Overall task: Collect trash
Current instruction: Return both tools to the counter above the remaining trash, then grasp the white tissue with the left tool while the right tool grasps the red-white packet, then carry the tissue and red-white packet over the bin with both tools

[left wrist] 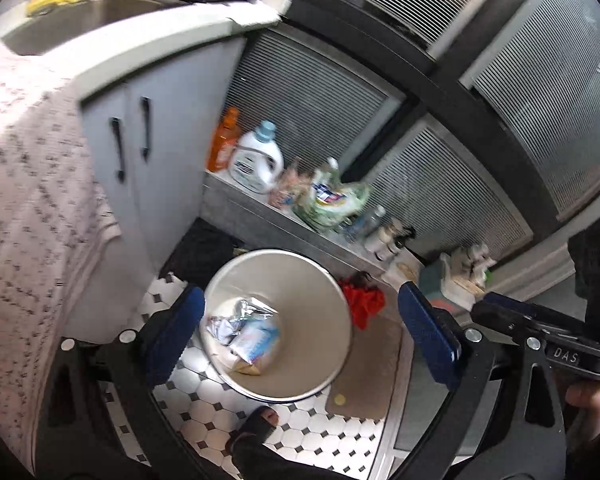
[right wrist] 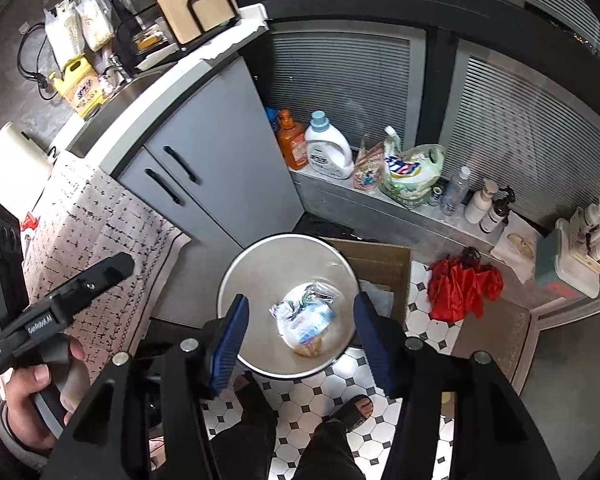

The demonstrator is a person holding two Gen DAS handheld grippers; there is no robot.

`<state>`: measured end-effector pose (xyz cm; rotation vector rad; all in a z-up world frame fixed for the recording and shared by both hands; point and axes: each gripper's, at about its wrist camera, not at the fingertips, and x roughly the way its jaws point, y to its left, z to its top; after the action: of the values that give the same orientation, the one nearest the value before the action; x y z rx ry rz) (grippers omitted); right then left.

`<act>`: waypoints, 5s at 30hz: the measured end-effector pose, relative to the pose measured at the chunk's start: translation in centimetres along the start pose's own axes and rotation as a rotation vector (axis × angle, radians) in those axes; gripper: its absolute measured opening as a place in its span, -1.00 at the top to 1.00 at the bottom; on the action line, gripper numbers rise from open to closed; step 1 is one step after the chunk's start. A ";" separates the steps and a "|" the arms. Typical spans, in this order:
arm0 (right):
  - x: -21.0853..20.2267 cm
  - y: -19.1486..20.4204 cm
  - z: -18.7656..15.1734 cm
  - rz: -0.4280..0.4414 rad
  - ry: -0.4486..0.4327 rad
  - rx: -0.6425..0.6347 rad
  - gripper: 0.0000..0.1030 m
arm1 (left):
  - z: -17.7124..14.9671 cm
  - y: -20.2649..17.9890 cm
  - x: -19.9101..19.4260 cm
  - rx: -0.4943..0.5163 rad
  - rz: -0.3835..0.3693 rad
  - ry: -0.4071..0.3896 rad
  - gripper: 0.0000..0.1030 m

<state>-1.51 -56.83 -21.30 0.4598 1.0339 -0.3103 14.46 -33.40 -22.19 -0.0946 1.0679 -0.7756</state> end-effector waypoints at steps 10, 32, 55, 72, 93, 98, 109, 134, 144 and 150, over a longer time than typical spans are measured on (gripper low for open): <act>0.3 8.2 2.2 0.100 -0.043 -0.125 -0.50 | 1.1 7.1 -7.2 -0.103 0.131 -0.117 -0.89; 3.5 31.8 4.5 0.345 -0.039 -0.462 -0.85 | -3.3 22.6 -24.4 -0.401 0.458 -0.371 -0.89; 5.7 44.9 6.0 0.412 -0.066 -0.581 -0.80 | -0.5 34.2 -30.5 -0.469 0.549 -0.465 -0.54; 7.3 51.3 5.6 0.353 -0.059 -0.562 -0.72 | 2.7 41.8 -29.0 -0.426 0.487 -0.387 -0.26; 12.1 58.0 8.9 0.478 0.050 -0.759 -0.41 | 2.3 39.7 -30.0 -0.518 0.545 -0.420 0.94; 13.8 60.5 9.4 0.521 0.088 -0.811 -0.30 | 1.9 38.8 -32.8 -0.572 0.590 -0.489 0.95; 18.1 64.3 10.3 0.550 0.150 -0.854 -0.16 | 0.2 37.3 -37.9 -0.659 0.702 -0.593 0.94; 13.5 63.0 8.1 0.550 0.041 -0.825 0.83 | -4.6 38.9 -40.4 -0.679 0.702 -0.586 0.94; 11.2 57.8 6.3 0.491 -0.007 -0.688 0.83 | -4.1 38.2 -39.5 -0.551 0.603 -0.566 0.94; 8.1 54.0 6.4 0.466 -0.055 -0.634 0.83 | -2.7 36.4 -38.5 -0.473 0.536 -0.571 0.94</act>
<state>31.75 -13.72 -13.80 0.1042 0.8834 0.4136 21.83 17.78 -10.15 -0.3903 0.6581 0.0129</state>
